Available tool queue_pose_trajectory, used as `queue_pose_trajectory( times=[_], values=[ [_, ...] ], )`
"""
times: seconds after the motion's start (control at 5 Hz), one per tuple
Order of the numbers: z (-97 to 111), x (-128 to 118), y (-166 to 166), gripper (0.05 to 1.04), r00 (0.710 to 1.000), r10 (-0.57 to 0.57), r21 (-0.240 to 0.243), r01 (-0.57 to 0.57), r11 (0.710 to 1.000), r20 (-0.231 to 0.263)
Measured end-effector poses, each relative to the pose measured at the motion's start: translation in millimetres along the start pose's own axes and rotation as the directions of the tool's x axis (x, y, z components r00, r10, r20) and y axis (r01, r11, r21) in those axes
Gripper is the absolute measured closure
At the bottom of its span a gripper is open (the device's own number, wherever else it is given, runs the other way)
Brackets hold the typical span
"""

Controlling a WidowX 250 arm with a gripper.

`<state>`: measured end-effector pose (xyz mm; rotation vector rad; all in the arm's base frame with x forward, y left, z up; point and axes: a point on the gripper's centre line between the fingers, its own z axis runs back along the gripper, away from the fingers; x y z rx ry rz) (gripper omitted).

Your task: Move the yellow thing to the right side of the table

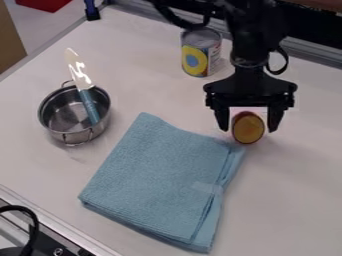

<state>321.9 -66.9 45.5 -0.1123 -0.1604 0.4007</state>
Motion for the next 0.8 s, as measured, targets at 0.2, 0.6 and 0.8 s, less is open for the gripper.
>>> queue_pose_trajectory(
  times=[0.2,0.6,0.8],
  values=[
    [22,2,5,0.085,1.0,0.025,-0.048,-0.026,0.999,-0.018],
    [29,19,44,0.085,0.996,0.083,0.031,-0.084,0.996,0.011],
    [26,40,73,0.085,0.991,0.13,0.087,-0.131,0.988,0.017]
  ],
)
